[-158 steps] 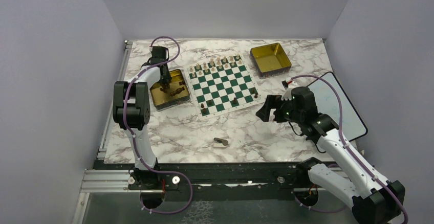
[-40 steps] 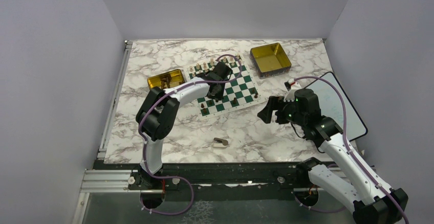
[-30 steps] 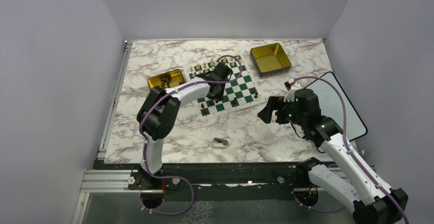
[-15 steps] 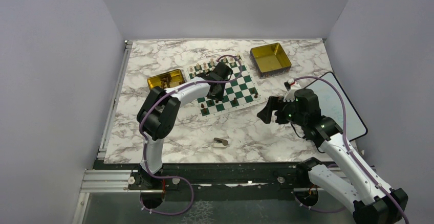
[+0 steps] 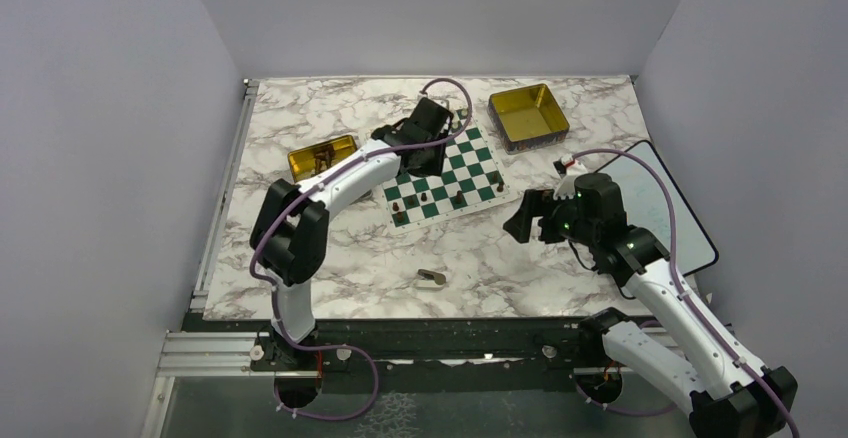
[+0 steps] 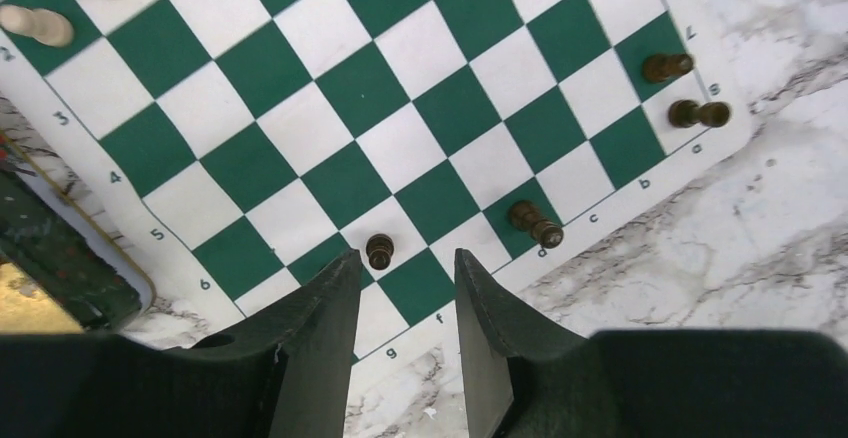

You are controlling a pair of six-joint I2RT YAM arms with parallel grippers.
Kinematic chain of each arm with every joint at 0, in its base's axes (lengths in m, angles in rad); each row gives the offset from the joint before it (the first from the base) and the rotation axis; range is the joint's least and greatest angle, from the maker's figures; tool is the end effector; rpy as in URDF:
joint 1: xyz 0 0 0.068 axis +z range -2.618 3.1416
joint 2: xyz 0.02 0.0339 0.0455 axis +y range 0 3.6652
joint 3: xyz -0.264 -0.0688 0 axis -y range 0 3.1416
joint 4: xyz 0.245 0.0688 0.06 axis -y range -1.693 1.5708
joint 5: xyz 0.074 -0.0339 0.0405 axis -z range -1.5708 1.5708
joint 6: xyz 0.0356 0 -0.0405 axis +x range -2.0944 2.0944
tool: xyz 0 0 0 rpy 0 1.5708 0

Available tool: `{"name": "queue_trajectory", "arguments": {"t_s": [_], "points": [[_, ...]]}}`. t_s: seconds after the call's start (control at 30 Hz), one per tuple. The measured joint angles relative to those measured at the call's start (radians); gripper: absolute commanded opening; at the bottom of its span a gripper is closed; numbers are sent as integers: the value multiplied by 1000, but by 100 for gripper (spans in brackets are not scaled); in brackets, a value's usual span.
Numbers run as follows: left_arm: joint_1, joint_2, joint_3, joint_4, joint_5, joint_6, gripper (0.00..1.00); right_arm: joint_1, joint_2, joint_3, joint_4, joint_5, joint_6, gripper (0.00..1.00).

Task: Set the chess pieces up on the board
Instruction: Place the chess piece on the chessboard.

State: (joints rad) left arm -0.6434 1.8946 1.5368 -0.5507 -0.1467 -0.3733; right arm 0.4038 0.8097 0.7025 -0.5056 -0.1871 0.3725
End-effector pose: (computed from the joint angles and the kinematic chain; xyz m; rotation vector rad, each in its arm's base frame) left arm 0.3405 -0.2488 0.2481 0.2721 2.4684 -0.2561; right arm 0.1602 0.0757 0.2754 -0.1443 2.2402 0.6354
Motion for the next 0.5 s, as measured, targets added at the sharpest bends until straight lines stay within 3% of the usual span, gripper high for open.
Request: {"name": "queue_trajectory", "arguments": {"t_s": [0.23, 0.5], "points": [[55, -108, 8, -17, 1, 0, 40, 0, 1, 32, -27, 34, -28, 97], [244, -212, -65, -23, 2, 12, 39, 0, -16, 32, -37, 34, -42, 97]]}}
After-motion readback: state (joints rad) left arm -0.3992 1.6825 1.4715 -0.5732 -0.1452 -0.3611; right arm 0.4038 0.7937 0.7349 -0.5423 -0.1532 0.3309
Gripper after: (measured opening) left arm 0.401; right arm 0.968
